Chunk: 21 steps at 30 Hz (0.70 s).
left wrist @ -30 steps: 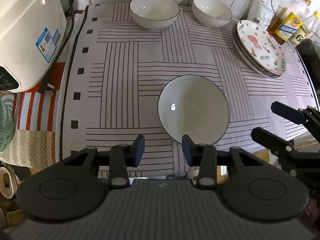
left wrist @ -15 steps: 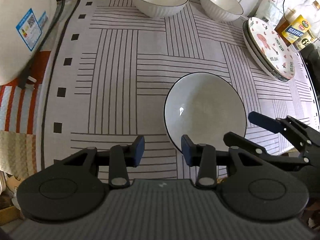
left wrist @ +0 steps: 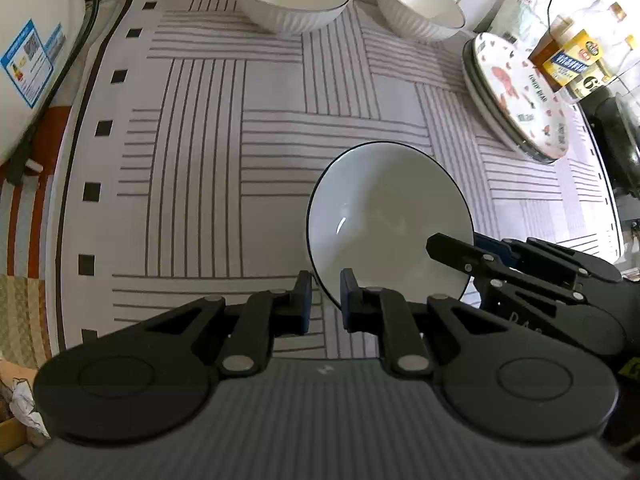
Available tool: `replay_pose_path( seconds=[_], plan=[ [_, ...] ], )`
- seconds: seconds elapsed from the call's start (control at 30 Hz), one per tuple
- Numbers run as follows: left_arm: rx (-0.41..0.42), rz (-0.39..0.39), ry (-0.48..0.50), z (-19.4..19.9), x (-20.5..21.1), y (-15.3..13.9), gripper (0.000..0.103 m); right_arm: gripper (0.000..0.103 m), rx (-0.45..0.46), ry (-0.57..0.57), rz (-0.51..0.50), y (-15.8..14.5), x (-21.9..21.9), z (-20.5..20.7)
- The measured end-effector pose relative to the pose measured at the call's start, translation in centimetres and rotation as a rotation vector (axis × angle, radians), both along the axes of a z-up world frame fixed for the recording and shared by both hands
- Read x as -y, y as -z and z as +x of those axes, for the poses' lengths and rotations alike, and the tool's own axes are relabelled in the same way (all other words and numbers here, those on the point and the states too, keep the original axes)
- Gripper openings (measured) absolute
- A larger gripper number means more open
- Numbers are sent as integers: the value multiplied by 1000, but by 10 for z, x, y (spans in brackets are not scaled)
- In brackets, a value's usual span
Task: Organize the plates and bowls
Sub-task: 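Grip the lone white bowl rim with the left tool while the right tool grips it too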
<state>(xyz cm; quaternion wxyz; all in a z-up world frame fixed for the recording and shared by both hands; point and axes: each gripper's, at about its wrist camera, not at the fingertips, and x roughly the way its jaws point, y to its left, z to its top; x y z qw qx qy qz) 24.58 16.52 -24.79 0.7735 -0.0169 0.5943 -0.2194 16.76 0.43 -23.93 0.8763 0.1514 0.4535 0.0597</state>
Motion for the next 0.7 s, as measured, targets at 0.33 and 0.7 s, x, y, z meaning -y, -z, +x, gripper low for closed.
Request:
replay_pose_path(
  seconds=[0.33,0.7],
  plan=[
    [49,-32,24,19,24,-25,13,20,50,39,-19,-24,23,11],
    [40,-7,-18,63,60,-22,13,21,56,81,1,-25,59,46]
  ],
)
